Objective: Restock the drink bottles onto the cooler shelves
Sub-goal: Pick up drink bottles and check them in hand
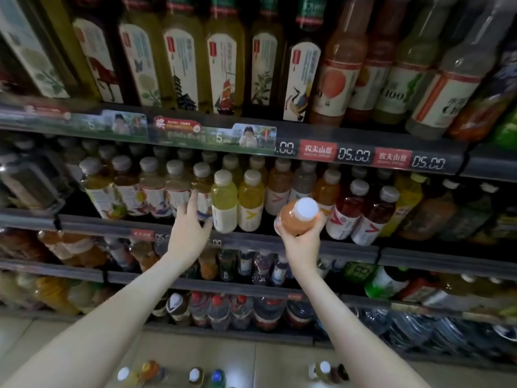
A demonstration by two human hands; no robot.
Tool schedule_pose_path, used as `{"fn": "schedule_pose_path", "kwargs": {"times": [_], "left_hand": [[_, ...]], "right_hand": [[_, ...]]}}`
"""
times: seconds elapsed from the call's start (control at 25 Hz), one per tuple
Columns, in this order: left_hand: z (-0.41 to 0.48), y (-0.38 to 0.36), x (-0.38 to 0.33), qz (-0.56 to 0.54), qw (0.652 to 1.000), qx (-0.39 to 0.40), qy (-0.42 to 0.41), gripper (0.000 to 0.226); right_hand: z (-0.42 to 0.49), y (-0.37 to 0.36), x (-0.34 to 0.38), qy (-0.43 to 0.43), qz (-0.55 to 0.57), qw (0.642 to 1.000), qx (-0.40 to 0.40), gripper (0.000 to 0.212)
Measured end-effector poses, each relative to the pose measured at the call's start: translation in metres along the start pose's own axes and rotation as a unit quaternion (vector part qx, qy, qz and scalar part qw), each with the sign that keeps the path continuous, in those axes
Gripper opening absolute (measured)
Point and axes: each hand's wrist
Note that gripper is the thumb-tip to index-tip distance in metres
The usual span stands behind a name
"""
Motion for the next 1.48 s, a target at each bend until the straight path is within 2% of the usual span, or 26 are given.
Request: {"fn": "schedule_pose_path", "kwargs": {"times": [0.16, 0.32, 0.4, 0.64, 0.72, 0.8, 0.88, 1.0, 1.12, 1.32, 1.48], "left_hand": [[0.05, -0.036, -0.004, -0.008, 0.997, 0.066, 0.025, 0.078], [0.061, -0.058, -0.005, -0.007, 0.999, 0.029, 0.039, 0.087], [0.061, -0.063, 0.001, -0.01, 0.999, 0.018, 0.029, 0.088], [0.065, -0.068, 0.011, -0.01, 1.0, 0.006, 0.016, 0.084], [0.061, -0.068, 0.02, -0.022, 0.999, -0.01, 0.021, 0.076], [0.047, -0.076, 0.019, -0.025, 0.997, -0.075, -0.026, 0.065], [0.027, -0.089, 0.002, -0.005, 0.983, -0.117, -0.144, 0.051], [0.0, -0.104, -0.059, -0.038, 0.945, -0.013, -0.326, 0.041], [-0.013, -0.124, -0.136, -0.05, 0.909, 0.064, -0.41, 0.047], [-0.075, -0.167, -0.317, -0.098, 0.863, 0.07, -0.49, 0.054], [-0.145, -0.204, -0.444, -0.11, 0.831, 0.016, -0.545, 0.054]], "right_hand": [[0.043, -0.03, -0.017, -0.002, -0.023, 1.0, 0.008, 0.078], [0.067, -0.047, -0.027, 0.002, -0.07, 0.997, 0.011, 0.054], [0.077, -0.053, -0.032, 0.007, -0.089, 0.996, 0.011, 0.051], [0.091, -0.062, -0.034, -0.019, -0.166, 0.983, 0.072, 0.086], [0.093, -0.067, -0.041, -0.013, -0.204, 0.977, 0.061, 0.096], [0.083, -0.061, -0.036, 0.007, -0.251, 0.967, 0.048, 0.095], [0.058, -0.04, -0.01, 0.052, -0.286, 0.955, 0.057, 0.084], [0.03, 0.021, 0.008, 0.092, -0.355, 0.927, 0.074, 0.069], [0.023, 0.1, 0.032, 0.094, -0.361, 0.928, 0.009, 0.058], [0.01, 0.291, 0.08, 0.115, -0.398, 0.891, -0.187, 0.047], [-0.008, 0.444, 0.1, 0.133, -0.432, 0.854, -0.259, 0.049]]}}
Point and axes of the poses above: each hand's wrist, its own z-axis towards the middle knuckle, its own y-axis out of the back of the hand, x = y × z, and after that the axes turned 2 degrees about -y, right-handed
